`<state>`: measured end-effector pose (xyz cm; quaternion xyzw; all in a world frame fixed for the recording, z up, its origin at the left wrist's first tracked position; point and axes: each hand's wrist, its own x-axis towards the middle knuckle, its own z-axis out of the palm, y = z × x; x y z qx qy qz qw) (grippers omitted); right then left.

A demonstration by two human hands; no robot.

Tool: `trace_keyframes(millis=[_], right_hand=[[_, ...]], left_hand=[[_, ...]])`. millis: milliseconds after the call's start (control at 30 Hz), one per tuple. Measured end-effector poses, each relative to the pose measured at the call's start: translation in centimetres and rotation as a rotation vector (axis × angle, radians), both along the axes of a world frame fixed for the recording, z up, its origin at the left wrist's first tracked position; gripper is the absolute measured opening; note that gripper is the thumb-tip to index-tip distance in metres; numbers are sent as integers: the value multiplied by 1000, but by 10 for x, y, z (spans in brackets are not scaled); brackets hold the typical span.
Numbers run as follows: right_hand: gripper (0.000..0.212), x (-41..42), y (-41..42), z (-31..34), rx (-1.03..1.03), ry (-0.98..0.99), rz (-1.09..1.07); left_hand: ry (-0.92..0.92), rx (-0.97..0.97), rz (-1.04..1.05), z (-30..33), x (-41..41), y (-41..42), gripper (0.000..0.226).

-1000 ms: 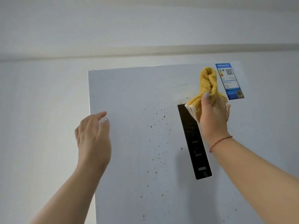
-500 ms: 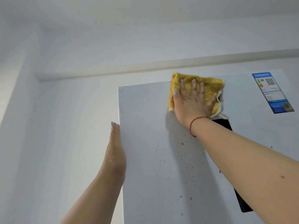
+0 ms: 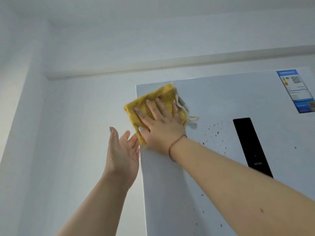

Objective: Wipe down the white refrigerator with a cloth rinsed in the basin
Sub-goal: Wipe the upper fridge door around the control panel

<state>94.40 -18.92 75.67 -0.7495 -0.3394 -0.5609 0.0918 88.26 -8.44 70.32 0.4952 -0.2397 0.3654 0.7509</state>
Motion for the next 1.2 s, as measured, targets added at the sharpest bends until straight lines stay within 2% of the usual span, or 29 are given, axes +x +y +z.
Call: trace_keyframes(millis=[100, 200, 333, 433, 567, 633, 733, 767, 833, 933, 967, 1067, 1200], right_hand=[[55, 0, 3, -69, 27, -120, 77], [60, 5, 0, -143, -6, -118, 100], [74, 13, -15, -197, -96, -161, 86], [77, 11, -28, -187, -136, -118, 63], [69, 10, -36, -145, -111, -71, 3], [67, 13, -40, -123, -69, -38, -16], [67, 19, -50, -89, 7, -57, -64], [68, 22, -56, -76, 34, -16, -84], [70, 28, -75, -48, 127, 75, -138], [71, 49, -120, -16, 283, 161, -219], [71, 58, -139, -12, 339, 199, -240], [73, 81, -190, -30, 563, 321, -264], [78, 87, -193, -91, 786, 398, -236]], left_hand=[[31, 7, 21, -11, -5, 10, 83], [123, 21, 76, -27, -12, 13, 82], [202, 132, 271, -46, -16, 5, 78], [182, 181, 347, -47, -20, -7, 76], [148, 252, 381, -35, -25, -24, 81], [132, 254, 405, -30, -23, -30, 69], [62, 258, 425, -29, -19, -41, 35], [56, 262, 422, -29, -19, -45, 31], [42, 281, 419, -31, -10, -41, 36], [68, 334, 384, -36, 0, -31, 71], [73, 350, 371, -38, 1, -31, 75], [11, 347, 301, -39, 2, -32, 49], [-43, 341, 235, -38, -3, -33, 60]])
